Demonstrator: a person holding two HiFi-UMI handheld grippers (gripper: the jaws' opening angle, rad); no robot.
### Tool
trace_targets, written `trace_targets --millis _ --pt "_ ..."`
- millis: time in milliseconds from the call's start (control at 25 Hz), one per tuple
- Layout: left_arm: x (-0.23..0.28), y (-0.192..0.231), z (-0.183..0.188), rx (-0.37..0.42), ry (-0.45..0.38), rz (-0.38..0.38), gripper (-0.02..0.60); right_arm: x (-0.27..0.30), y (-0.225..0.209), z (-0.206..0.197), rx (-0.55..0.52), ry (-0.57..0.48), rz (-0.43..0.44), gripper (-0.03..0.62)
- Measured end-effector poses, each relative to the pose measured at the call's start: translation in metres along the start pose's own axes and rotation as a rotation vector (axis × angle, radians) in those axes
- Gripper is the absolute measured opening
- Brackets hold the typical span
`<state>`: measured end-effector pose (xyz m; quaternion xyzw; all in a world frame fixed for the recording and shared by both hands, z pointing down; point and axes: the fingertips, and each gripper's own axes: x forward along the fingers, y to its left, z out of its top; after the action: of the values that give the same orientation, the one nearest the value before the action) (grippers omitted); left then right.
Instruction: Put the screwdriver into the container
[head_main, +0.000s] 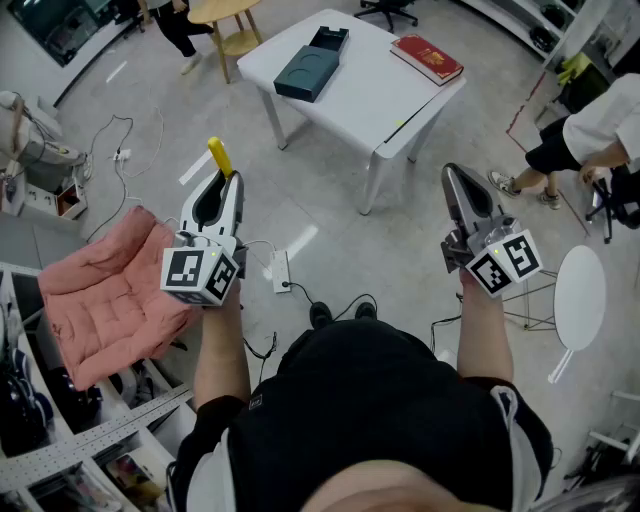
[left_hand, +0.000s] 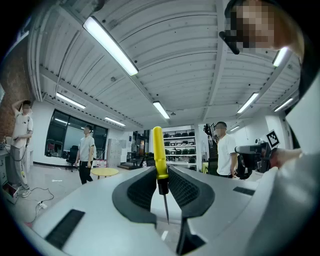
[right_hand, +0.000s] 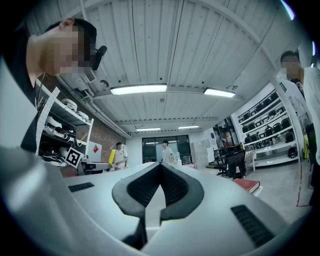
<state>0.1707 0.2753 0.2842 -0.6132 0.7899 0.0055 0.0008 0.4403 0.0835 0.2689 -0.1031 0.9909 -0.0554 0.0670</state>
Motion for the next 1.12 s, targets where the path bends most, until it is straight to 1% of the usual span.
trace_targets --millis 680,920,1120 --pt "0.007 -0.029 0.008 0.015 -0.015 0.028 0.083 -0.017 -0.025 0.011 0.006 -0.026 0.028 0.029" --pt "0.002 -0.052 0.011 0.024 -0.018 0.059 0.083 -0.04 -0.038 0.022 0.036 -0.055 0.069 0.029" --pt "-0.009 -0.074 0.01 0.03 -0.011 0.087 0.083 -0.061 -0.048 0.02 0.071 -0.052 0.089 0.029"
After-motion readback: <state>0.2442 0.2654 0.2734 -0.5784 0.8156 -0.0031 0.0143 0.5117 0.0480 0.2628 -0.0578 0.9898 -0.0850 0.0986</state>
